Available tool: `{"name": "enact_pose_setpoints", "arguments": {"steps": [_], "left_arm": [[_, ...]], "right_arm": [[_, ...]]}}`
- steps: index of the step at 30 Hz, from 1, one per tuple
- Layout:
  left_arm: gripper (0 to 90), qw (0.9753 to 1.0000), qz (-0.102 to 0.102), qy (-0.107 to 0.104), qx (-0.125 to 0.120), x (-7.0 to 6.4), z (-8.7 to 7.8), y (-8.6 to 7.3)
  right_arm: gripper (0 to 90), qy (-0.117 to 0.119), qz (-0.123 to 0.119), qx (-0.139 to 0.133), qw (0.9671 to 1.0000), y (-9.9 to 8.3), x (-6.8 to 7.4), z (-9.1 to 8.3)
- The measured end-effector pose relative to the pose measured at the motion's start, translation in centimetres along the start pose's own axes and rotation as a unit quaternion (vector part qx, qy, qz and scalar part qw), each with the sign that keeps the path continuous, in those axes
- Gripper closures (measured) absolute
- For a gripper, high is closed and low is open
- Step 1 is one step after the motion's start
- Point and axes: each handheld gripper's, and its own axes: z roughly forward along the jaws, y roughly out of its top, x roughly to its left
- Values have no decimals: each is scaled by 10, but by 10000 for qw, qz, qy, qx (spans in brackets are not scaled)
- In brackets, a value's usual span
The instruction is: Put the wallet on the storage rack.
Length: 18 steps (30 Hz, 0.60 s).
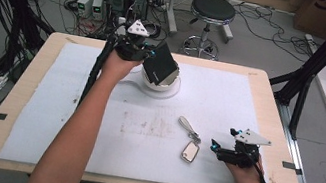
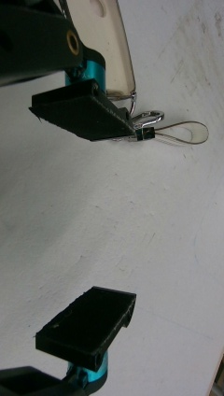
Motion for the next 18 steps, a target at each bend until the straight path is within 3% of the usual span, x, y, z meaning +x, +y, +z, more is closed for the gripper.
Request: {"name": "enact_pose_setpoints", "arguments": {"steps": [7,18], "left_arm": [[825,9998,65,147,78,4,14,5],[821,9980,305,411,370,2,37,-5]], "right_arm": [[179,-37,53,7,10000,-3,-3,-3],[178,-16,59,26,10000,-5,-4,-3]]}}
